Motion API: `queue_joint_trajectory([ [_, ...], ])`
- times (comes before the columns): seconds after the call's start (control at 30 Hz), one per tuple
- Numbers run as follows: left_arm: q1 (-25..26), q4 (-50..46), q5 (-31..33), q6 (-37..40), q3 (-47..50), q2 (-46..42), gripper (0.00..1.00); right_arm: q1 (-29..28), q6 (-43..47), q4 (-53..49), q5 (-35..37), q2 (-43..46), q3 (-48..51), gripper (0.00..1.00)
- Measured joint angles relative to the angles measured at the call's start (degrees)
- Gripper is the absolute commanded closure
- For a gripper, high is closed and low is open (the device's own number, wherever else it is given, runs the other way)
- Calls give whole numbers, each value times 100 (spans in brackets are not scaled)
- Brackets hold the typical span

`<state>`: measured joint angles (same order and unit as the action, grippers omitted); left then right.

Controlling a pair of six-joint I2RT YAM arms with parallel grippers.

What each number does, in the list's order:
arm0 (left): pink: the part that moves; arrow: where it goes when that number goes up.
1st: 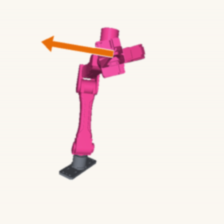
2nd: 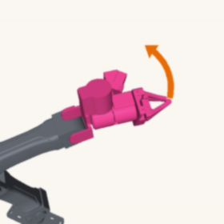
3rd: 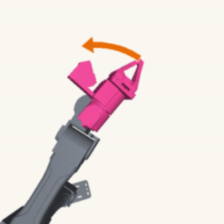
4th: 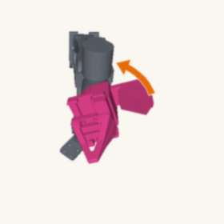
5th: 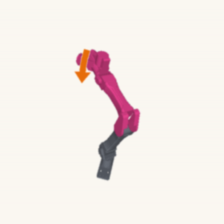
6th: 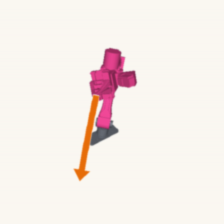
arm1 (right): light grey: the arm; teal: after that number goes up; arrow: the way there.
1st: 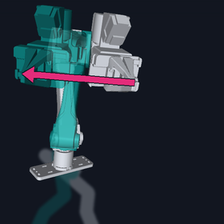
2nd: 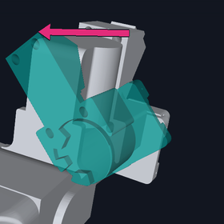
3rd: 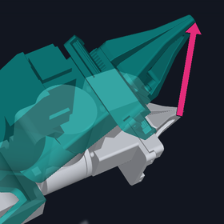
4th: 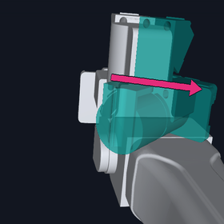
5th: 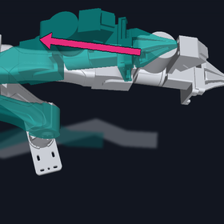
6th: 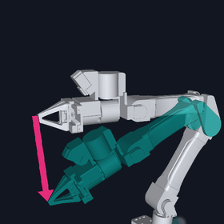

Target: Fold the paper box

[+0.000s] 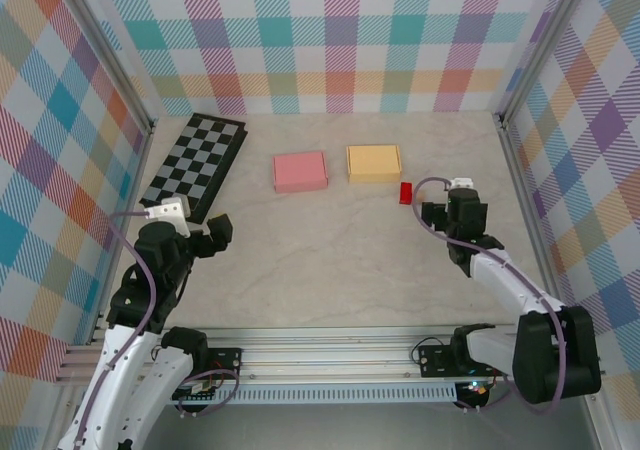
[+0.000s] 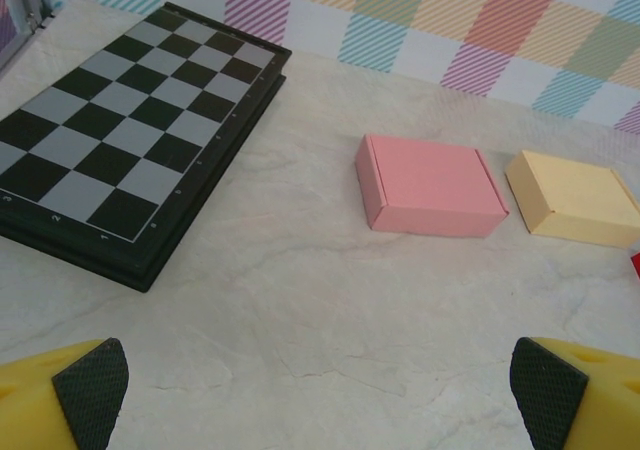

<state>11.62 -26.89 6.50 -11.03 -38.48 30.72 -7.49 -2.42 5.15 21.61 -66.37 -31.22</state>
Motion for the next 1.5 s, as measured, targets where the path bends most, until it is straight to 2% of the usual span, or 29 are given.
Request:
queue_joint_trajectory([
  [0.2, 70, 0, 114, 66, 0, -9, 0, 1097, -955, 1082, -256, -981, 129, 0],
  [0.3, 74, 0, 157, 90, 0, -4, 0, 1327, -1106, 1412, -461, -1384, 229, 0],
  [0.53, 101, 0, 173, 107, 0, 94, 0, 1351, -1193, 2175, -855, -1495, 407, 0],
  [0.67, 101, 0, 168, 107, 0, 107, 0, 1351, -1095, 3115, -1217, -1305, 1058, 0],
  [0.8, 101, 0, 120, 107, 0, 122, 0, 1349, -820, 3853, -1847, -1292, 1582, 0],
  [1.0, 101, -17, 52, 103, 0, 144, 0, 1180, -247, 4579, -2785, -1349, 1635, 0],
  [1.1, 101, -26, 55, 96, 0, 142, 0, 1047, -15, 4723, -3080, -1403, 1635, 0],
  [1.23, 101, -70, 63, 2, 0, 118, 0, 1027, 46, 4859, -3134, -1757, 1519, 0],
  [1.33, 101, -120, 70, -72, 0, 92, 0, 1025, 151, 4481, -3283, -2107, 1128, 0],
  [1.5, 101, -142, 133, -160, 0, 101, 0, 992, 164, 4275, -3154, -2129, 833, 0],
])
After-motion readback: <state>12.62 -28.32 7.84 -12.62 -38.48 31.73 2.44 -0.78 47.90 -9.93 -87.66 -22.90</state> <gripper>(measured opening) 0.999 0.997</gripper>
